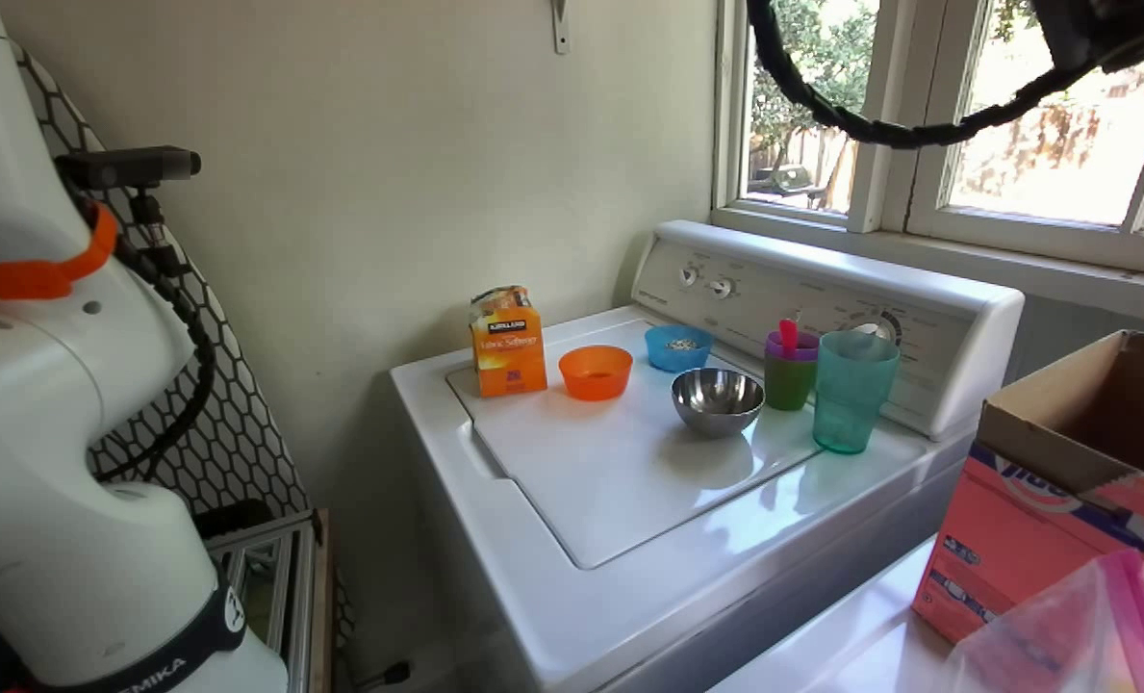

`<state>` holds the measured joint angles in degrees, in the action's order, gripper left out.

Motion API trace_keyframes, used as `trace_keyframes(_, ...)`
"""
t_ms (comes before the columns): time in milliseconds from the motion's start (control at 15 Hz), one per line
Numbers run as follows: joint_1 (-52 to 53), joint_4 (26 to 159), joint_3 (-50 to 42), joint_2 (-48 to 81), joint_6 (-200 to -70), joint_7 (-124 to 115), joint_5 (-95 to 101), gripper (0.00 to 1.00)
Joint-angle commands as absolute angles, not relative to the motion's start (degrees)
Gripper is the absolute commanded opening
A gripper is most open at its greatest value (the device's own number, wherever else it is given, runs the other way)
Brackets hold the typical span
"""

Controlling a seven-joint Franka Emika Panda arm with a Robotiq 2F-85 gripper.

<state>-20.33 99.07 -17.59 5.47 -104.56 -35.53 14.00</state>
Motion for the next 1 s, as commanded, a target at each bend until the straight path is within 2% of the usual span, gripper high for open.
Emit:
trace_keyframes(0, -19.40, 99.27, -18.53, 3.27, -102.08, -34.58, 15.76, 0.02)
trace_keyframes(533, -19.47, 100.00, -18.37, 2.00, -106.53, -37.35, 19.19, 0.02)
trace_keyframes(600, -19.61, 98.74, -18.47, 2.56, -104.62, -35.68, 18.84, 0.08)
trace_keyframes(733, -19.58, 98.74, -18.47, 2.62, -105.09, -36.00, 18.84, 0.08)
trace_keyframes(800, -19.58, 98.74, -18.47, 2.63, -105.15, -36.05, 18.84, 0.02)
trace_keyframes(933, -19.88, 96.63, -18.70, 4.77, -103.51, -35.60, 17.54, 0.02)
